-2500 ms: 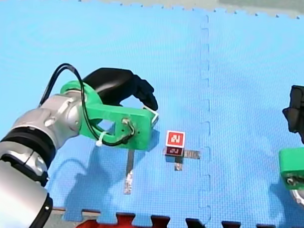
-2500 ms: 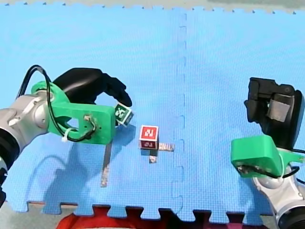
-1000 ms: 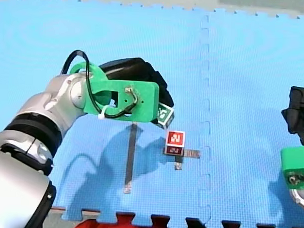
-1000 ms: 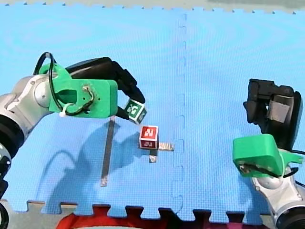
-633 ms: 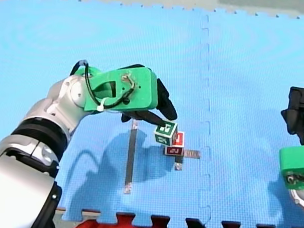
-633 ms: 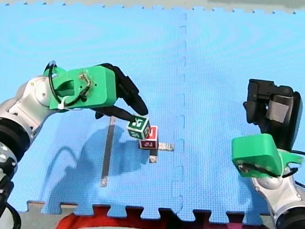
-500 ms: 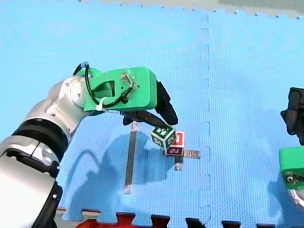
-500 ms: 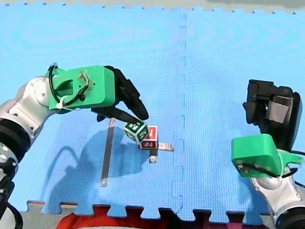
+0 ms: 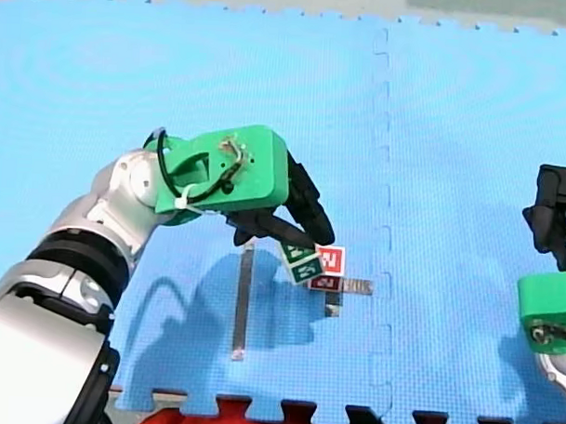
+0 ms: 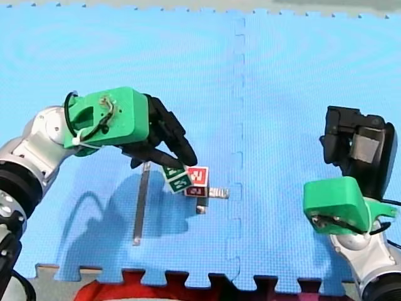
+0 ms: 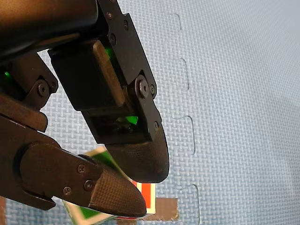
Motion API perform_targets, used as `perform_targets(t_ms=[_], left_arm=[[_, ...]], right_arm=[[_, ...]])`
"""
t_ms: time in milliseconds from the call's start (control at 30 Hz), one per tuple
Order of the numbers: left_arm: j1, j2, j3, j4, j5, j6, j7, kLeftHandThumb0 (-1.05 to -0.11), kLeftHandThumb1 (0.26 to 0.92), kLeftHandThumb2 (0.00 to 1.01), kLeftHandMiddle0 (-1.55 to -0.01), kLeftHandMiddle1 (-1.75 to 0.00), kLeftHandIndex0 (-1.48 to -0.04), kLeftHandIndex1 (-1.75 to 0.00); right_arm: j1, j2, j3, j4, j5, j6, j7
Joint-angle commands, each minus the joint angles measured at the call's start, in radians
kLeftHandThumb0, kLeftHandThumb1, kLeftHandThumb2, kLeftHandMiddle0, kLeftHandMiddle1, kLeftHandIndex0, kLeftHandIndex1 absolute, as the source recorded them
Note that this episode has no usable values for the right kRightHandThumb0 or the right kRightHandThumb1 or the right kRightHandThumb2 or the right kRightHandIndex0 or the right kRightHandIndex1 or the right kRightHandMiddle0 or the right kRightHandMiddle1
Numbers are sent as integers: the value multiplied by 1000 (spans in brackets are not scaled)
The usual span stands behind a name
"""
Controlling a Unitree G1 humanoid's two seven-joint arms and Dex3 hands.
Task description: Stack cube left
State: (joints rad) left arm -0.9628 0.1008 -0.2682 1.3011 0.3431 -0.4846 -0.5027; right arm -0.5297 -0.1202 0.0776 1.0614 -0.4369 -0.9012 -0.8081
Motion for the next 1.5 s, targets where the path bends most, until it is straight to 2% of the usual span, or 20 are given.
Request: perform_targets(t_ms=[0,333,600,667,700,733,800,867,933,1033,1133,1300,1467], left_arm=[[1,0,-1,0,5,-7,10,-480,792,0,-1009,-1746,-1277,-21],[9,-3,1,1,9,-40,38,-472,790,0,-1020,-1746,-1279,-15],[17,-10,30,-1,-19,-51,40,-465,790,0,-1035,-1746,-1285,-13],[20,-14,41,-3,-28,-51,55,-463,790,0,-1037,-1746,-1249,-5],[22,-14,44,-4,-30,-52,62,-488,774,3,-1018,-1746,-1014,-2],[25,-12,47,-6,-31,-61,72,-629,768,5,-984,-1746,-806,-4],[29,-6,45,-9,-25,-76,89,-845,786,11,-926,-1746,-581,-1],[29,2,38,-12,-15,-77,104,-983,822,21,-850,-1746,-419,-1],[30,7,29,-16,-2,-67,123,-1035,829,15,-795,-1746,-375,-9],[35,20,25,-23,6,-60,134,-1046,815,3,-742,-1746,-351,-3],[40,46,19,-35,17,-66,159,-1044,808,0,-723,-1746,-367,-12],[47,94,-21,-49,82,-89,270,-1017,787,0,-751,-1746,-465,-48],[42,132,-79,-52,163,-103,370,-1007,779,0,-788,-1746,-466,-30]], right_arm=[[-4,-3,1,3,2,2,-3],[-2,-1,0,8,9,-1,4],[-6,5,0,11,12,2,7],[-5,6,1,12,13,1,8],[-5,6,1,12,13,1,8],[-5,5,0,13,13,0,8],[-4,3,0,15,13,-2,9],[-6,2,-1,18,14,-2,10],[-6,1,-1,19,14,-2,9],[-6,0,-1,20,15,-1,9],[-5,-3,-2,20,16,-3,10],[-3,-5,-4,19,21,-7,16],[-3,-3,-8,15,30,-7,30]])
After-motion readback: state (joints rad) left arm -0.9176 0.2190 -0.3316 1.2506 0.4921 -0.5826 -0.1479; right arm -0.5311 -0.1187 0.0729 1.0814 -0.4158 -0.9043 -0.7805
